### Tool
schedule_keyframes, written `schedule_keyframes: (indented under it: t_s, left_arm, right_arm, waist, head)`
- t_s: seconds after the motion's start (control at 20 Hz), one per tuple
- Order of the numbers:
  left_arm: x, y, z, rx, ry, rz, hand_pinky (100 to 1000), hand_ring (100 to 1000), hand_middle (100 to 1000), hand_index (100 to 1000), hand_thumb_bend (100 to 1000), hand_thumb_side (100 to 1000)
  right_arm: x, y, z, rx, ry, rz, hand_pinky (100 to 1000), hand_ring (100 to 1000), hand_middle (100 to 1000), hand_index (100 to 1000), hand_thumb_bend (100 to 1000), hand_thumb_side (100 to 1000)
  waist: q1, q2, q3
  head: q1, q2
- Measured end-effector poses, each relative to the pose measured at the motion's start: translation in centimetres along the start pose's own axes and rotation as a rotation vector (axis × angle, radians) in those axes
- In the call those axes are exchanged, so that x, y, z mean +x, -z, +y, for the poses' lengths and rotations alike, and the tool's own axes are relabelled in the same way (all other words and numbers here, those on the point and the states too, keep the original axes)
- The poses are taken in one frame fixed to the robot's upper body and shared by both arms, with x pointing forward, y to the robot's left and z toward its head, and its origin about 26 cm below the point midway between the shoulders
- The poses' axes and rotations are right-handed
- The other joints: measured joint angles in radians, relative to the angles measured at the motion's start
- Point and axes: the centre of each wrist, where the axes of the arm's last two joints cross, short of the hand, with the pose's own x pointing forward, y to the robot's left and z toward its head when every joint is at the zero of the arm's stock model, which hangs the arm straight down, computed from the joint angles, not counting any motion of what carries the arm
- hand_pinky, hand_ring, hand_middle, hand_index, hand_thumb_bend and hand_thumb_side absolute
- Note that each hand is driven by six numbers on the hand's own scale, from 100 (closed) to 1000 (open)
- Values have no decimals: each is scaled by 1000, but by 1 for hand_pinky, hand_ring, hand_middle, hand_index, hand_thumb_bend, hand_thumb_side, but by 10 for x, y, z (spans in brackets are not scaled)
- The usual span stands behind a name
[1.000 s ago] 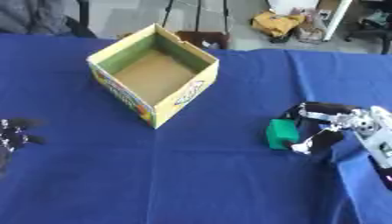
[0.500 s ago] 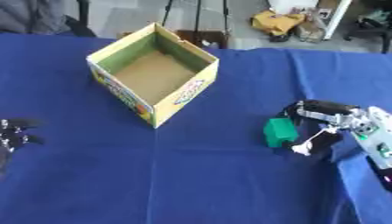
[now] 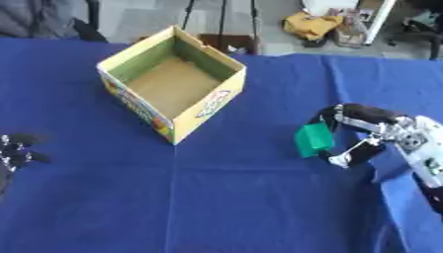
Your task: Pick up objects on the table and place them in the box.
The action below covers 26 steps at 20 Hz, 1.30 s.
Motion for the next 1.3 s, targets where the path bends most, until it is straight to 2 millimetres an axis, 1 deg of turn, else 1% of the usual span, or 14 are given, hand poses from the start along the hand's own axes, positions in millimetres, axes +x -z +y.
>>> schedule_keyframes:
  t_s: [0.2,0.35,0.6,0.75,0.9,1.05,1.2,1.3]
  left_arm:
    - [-1,-1,0,0,0,5,609,793,605,656,386,1000]
    - [-3,-2,0,-1,1,13,609,793,604,655,387,1000]
    - [-3,-3,1,-12,8,20,609,793,604,656,386,1000]
    - [-3,-3,0,-23,9,22,609,793,604,656,383,1000]
    - [-4,-3,-2,-37,9,24,609,793,604,656,382,1000]
    - [-3,0,-4,-54,9,16,610,792,604,655,383,1000]
    - [0,6,-6,-72,6,3,610,792,604,655,391,1000]
    - [3,12,-9,-89,1,-10,610,792,604,655,393,1000]
  right_arm:
    - [3,0,-26,-52,-38,-10,618,611,396,426,100,100]
    - [5,3,-46,-88,-71,-17,619,614,394,405,100,100]
    - [8,11,-82,-161,-113,-31,620,615,383,410,100,100]
    - [9,22,-99,-197,-118,-36,621,617,387,416,100,100]
    - [11,39,-108,-214,-112,-41,622,619,391,423,100,100]
    - [14,57,-115,-231,-114,-44,622,619,390,428,100,100]
    - [18,73,-115,-255,-112,-49,624,621,391,436,100,100]
    - [23,83,-116,-273,-109,-59,624,620,389,437,100,100]
  waist:
    - [-6,-6,0]
    - [-12,-9,2]
    - [-21,-15,16]
    - [-25,-18,30]
    - [-26,-18,50]
    - [-27,-18,81]
    - [-28,-15,109]
    - [-29,-9,135]
  head:
    - [2,0]
    - [4,0]
    - [3,0]
    - [-1,-1]
    - [-11,-2]
    - [-29,-8]
    - [-48,-19]
    - [-64,-27]
